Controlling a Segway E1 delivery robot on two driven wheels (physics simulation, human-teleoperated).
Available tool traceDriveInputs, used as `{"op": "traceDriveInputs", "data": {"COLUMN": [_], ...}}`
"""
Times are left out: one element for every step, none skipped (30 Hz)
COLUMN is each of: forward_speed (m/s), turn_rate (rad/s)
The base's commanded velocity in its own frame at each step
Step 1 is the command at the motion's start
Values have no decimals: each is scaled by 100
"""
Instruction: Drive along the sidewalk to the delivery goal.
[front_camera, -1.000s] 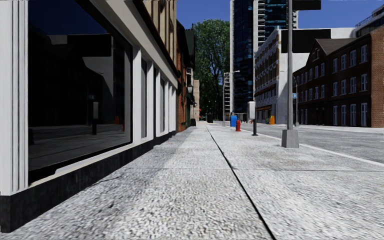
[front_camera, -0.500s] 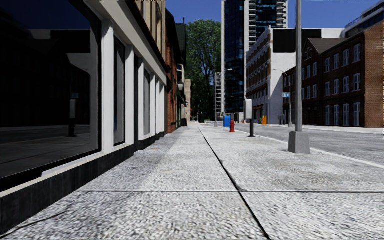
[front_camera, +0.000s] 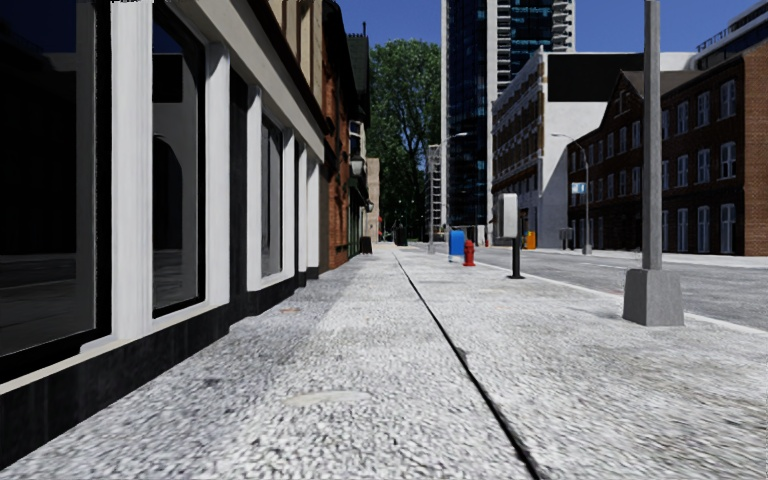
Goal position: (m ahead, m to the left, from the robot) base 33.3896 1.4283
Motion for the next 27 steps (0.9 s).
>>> {"op": "traceDriveInputs", "data": {"forward_speed": [200,200,200,200,200,200,200,200,200,200,200,200,200,200,200,200,200,200,200,200,200,200,200,200,200,200,200], "turn_rate": [0,0,0,0,0,0,0,0,0,0,0,0,0,0,0,0,0,0,0,0,0,0,0,0,0,0,0]}}
